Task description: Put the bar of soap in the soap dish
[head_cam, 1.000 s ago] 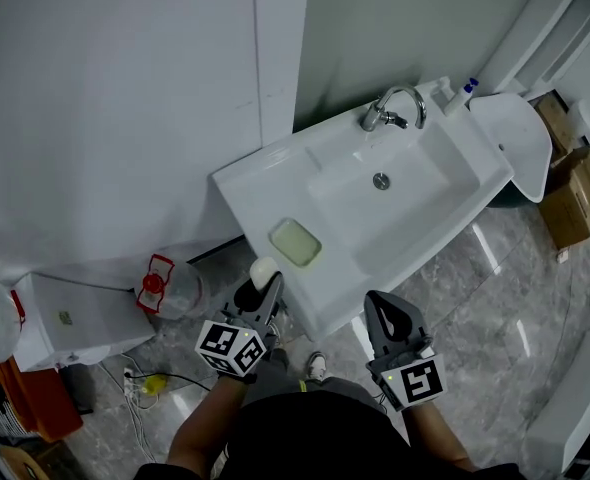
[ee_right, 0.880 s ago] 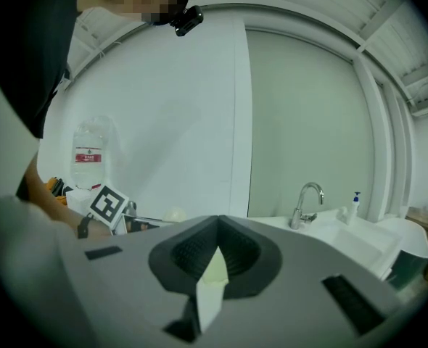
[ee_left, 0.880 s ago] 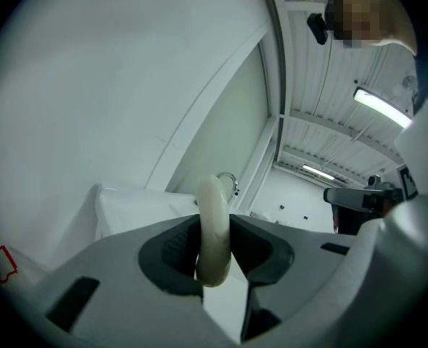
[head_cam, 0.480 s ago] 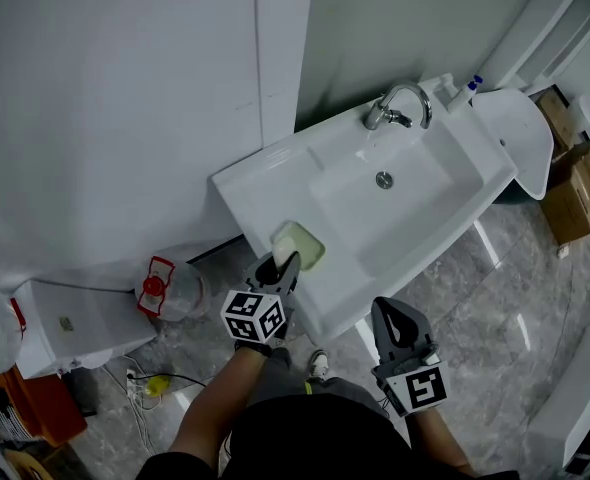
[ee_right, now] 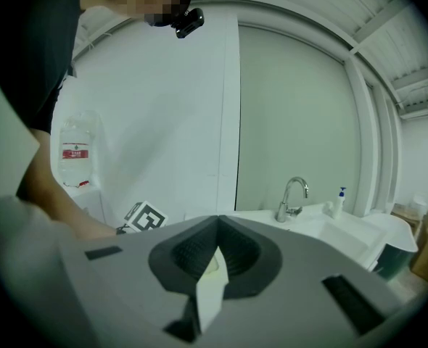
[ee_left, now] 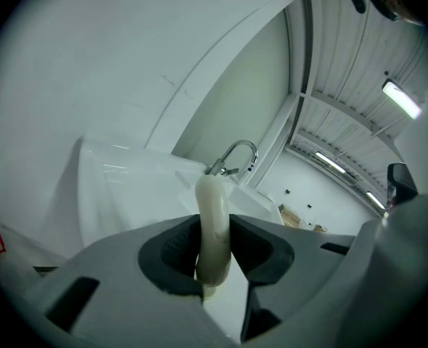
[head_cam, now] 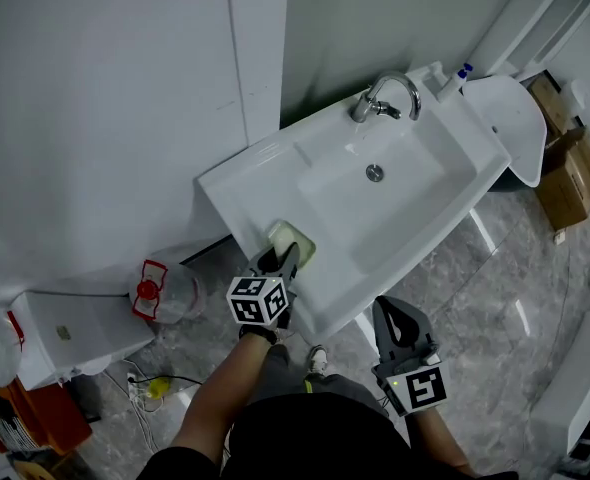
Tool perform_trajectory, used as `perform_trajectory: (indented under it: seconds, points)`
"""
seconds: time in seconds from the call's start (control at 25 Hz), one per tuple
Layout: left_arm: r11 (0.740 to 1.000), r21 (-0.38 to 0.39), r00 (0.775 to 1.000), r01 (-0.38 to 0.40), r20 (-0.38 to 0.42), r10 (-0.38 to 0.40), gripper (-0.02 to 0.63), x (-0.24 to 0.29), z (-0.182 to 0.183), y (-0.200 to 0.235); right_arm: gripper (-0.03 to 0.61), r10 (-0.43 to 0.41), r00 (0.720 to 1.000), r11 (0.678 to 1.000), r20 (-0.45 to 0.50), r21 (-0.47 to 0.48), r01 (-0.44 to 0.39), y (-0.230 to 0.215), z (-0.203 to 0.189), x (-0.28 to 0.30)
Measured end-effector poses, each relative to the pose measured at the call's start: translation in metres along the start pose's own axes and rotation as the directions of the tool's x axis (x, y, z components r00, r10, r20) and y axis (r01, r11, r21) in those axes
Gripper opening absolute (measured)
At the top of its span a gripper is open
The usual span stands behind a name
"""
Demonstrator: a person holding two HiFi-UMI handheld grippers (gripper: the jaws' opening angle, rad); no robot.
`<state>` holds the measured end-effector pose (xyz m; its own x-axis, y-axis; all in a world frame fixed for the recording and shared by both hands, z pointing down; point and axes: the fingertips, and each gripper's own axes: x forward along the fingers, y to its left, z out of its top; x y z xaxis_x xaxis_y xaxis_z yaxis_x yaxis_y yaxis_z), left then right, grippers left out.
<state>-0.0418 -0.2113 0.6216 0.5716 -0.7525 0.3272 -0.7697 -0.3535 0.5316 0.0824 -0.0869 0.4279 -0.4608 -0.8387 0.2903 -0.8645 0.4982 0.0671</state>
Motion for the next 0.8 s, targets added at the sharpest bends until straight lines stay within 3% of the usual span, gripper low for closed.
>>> perform_trajectory:
  seconds: [0.44,0.8]
  points:
    - [0.993,-0.064,0.990,-0.103,-0.099,0.096,0.117,0.020,-0.013,0.014,0.012,-0.014,1.000,1.000,-0.004,0.008,0.014,-0.009,-0.001,-0.001]
    - [0.982,-0.056,0.968,-0.180,-0.186,0.167,0.117,0.029,-0.025,0.019,0.012,-0.027,1.000,0.999,-0.010,0.028,0.027,-0.018,-0.005,-0.002]
